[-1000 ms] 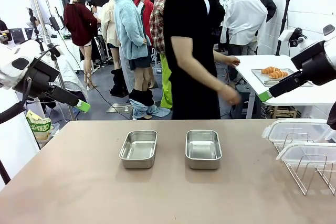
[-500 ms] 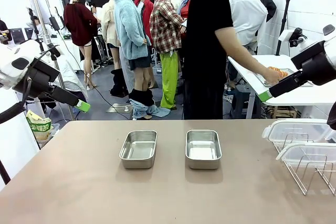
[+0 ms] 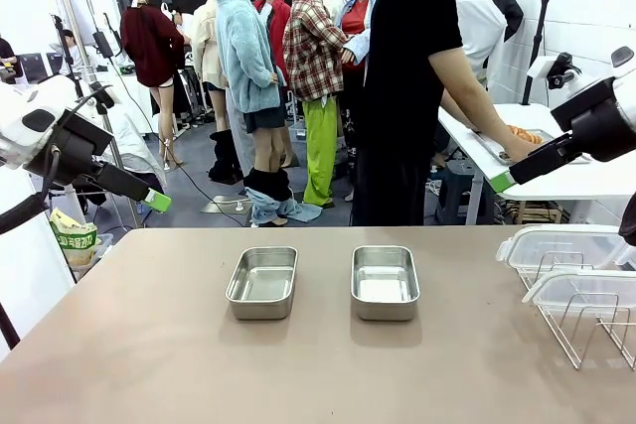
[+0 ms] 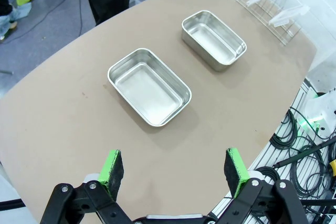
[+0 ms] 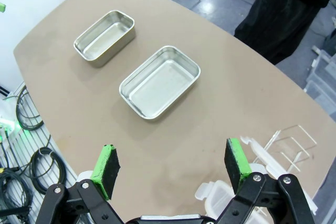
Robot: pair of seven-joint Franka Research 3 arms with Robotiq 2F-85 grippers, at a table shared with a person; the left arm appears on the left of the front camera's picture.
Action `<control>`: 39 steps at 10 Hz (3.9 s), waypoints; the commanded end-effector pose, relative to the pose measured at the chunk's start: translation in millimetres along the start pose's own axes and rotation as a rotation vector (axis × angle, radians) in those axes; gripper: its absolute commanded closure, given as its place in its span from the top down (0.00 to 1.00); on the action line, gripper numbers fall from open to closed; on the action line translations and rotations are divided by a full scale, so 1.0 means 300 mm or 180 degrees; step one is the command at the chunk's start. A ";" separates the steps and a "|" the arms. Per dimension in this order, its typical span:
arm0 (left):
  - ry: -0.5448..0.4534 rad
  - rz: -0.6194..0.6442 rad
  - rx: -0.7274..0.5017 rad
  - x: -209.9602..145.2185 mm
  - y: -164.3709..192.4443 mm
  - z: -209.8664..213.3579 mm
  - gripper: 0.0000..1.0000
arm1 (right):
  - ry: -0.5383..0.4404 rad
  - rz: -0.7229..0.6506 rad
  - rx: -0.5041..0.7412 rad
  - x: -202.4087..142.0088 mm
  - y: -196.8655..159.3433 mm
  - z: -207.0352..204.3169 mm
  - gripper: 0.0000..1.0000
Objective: Place the bread in airtight containers.
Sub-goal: Lift both Airtight Container.
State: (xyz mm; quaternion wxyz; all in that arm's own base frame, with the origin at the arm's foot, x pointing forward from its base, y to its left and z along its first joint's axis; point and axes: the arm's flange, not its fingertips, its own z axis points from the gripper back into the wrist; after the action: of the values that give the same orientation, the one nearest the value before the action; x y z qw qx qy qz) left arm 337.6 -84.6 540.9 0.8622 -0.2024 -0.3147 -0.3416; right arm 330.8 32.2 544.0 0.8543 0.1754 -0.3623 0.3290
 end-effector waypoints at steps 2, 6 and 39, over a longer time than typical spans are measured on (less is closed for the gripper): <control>0.0004 -0.0031 -0.0007 -0.003 0.004 0.008 1.00 | -0.0033 0.0002 0.0046 0.002 0.002 -0.003 1.00; 0.0004 -0.0031 -0.0007 -0.003 0.004 0.008 1.00 | -0.0033 0.0002 0.0046 0.002 0.002 -0.003 1.00; 0.0004 -0.0031 -0.0007 -0.003 0.004 0.008 1.00 | -0.0033 0.0002 0.0046 0.002 0.002 -0.003 1.00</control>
State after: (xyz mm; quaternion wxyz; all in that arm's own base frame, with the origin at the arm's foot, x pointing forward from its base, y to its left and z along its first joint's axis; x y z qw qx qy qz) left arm 337.5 -84.6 540.9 0.8622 -0.2025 -0.3145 -0.3417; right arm 330.8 32.2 544.0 0.8543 0.1753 -0.3623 0.3290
